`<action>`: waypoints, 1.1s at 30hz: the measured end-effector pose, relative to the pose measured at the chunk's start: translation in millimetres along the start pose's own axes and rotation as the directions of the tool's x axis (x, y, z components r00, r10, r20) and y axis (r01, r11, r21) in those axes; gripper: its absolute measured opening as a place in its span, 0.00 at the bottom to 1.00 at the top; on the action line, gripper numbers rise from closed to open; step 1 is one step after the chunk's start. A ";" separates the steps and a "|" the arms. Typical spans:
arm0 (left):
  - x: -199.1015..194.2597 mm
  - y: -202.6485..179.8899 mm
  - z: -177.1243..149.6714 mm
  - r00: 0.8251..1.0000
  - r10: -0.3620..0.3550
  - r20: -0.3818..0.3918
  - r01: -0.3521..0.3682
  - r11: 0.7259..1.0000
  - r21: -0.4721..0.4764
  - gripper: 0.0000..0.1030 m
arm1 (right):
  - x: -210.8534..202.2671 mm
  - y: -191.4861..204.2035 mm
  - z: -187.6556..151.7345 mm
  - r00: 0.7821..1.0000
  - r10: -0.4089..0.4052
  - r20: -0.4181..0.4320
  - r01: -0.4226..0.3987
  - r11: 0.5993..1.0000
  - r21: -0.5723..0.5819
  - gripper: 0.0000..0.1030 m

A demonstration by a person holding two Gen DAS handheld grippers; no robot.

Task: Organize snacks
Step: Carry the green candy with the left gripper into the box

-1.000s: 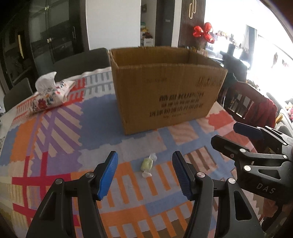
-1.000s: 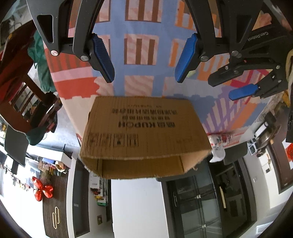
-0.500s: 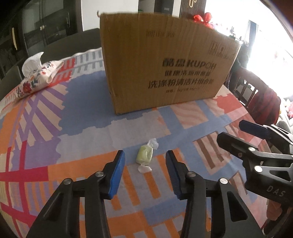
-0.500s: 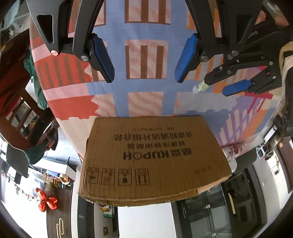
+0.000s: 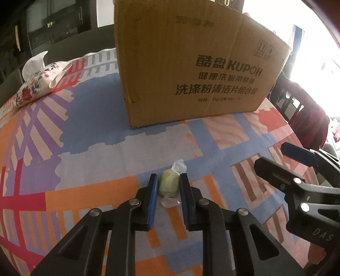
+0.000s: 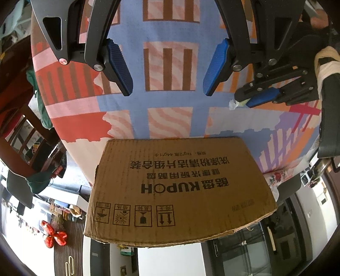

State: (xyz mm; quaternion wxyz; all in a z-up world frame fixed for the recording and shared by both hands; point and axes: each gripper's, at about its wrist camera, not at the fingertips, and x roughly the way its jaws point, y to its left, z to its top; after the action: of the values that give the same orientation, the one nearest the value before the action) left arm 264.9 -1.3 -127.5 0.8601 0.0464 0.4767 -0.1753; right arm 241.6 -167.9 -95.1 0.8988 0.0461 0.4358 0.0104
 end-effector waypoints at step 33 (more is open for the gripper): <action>-135.8 -30.1 34.7 0.969 0.008 0.249 -0.006 1.000 -0.009 0.20 | -97.2 0.5 39.8 0.987 0.052 0.151 -0.039 0.995 -0.092 0.67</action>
State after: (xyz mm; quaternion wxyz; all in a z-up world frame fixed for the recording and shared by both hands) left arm 216.6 -3.0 7.4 0.9140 0.0222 0.3656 -0.1747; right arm 212.7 -176.1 5.5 0.9302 0.0168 0.3636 0.0467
